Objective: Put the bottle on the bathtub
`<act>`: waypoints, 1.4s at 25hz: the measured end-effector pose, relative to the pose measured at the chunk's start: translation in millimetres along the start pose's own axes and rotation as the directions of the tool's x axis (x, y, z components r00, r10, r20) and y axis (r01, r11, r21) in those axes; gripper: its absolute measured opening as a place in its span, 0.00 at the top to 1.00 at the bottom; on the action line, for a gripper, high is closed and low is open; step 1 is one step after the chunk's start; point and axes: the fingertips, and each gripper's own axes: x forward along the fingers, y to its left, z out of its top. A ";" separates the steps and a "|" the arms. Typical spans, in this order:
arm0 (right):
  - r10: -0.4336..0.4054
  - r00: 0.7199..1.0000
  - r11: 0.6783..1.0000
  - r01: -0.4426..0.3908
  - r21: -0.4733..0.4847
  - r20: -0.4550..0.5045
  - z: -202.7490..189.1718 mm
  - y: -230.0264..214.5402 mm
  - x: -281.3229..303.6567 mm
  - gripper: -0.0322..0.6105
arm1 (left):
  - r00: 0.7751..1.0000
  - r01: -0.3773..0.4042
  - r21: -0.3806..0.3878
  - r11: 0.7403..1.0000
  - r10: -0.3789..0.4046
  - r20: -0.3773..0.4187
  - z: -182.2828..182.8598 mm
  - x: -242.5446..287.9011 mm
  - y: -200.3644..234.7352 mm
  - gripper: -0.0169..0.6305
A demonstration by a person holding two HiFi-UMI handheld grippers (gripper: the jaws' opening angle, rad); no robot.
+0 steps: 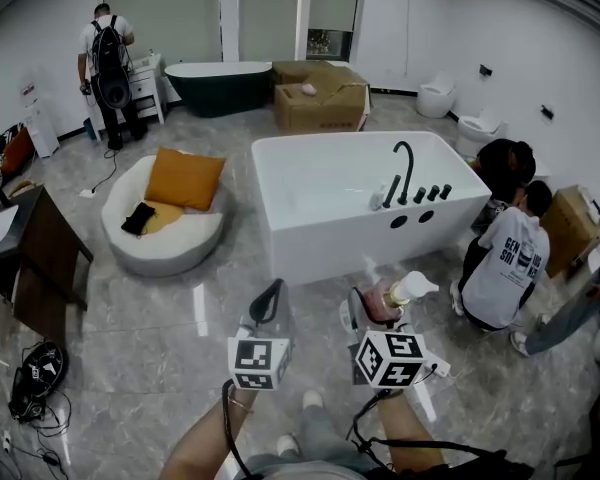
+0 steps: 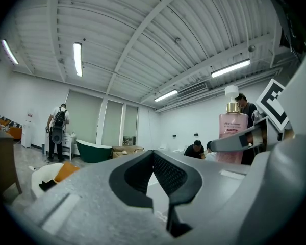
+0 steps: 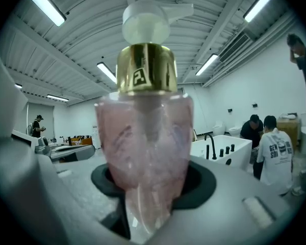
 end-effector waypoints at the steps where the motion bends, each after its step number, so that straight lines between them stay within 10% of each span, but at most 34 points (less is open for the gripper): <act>1: -0.001 1.000 1.000 0.001 0.002 0.001 0.6 -3.8 6.3 0.62 | 1.000 -0.008 0.001 1.000 0.008 -0.002 -2.0 6.8 3.0 0.96; 35: 0.085 0.996 0.996 -0.085 -0.003 -0.009 68.4 -131.8 247.1 0.62 | 0.997 -0.074 0.013 0.997 0.073 0.014 2.5 272.0 31.5 0.96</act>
